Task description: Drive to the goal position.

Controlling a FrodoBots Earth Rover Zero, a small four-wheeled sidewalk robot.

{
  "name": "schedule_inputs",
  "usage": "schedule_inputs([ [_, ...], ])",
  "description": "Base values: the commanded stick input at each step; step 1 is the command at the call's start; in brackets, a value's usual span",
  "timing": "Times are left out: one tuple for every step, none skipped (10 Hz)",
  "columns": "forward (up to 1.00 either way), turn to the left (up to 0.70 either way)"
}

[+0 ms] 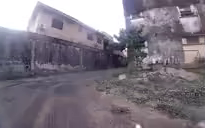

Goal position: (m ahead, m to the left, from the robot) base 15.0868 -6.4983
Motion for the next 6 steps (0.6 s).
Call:
schedule_inputs([
  [1.00,0.10],
  [1.00,0.01],
  [1.00,0.01],
  [1.00,0.01],
  [1.00,0.01],
  [1.00,0.01],
])
